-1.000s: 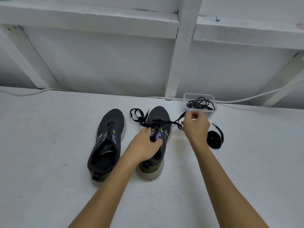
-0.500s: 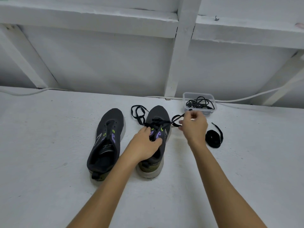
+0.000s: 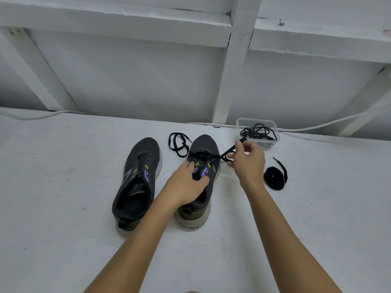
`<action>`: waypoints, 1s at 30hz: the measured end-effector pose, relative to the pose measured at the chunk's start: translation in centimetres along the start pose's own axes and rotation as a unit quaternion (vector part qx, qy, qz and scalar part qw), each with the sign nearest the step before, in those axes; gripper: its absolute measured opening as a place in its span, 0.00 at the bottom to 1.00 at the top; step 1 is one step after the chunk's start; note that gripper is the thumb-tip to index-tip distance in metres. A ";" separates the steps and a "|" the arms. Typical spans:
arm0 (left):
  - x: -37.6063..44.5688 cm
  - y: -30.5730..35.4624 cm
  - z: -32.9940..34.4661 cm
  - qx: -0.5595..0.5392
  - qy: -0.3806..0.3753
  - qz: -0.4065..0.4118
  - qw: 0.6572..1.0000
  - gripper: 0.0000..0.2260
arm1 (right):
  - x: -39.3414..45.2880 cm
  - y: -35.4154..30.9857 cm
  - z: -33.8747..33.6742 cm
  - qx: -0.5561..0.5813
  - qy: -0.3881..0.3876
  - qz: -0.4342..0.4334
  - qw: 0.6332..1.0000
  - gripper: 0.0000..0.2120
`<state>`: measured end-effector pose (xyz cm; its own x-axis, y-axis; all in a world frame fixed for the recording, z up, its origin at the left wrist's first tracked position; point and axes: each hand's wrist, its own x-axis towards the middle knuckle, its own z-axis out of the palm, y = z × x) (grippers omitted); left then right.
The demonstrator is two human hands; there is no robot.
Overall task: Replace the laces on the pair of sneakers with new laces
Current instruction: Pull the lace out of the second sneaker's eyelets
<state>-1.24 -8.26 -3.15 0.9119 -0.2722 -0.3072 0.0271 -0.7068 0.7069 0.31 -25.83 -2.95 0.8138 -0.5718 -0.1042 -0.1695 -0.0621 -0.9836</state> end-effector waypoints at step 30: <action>3.5 1.6 -3.2 0.054 0.006 0.044 0.998 0.08 | -2.0 2.0 -0.7 -0.079 -0.199 0.035 0.976 0.01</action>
<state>3.32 -8.25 -1.08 0.9133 -0.3294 -0.2395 -0.0968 -0.7468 0.6580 -2.08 -25.37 -4.58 0.9433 -0.2180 -0.2501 -0.2905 -0.1784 -0.9401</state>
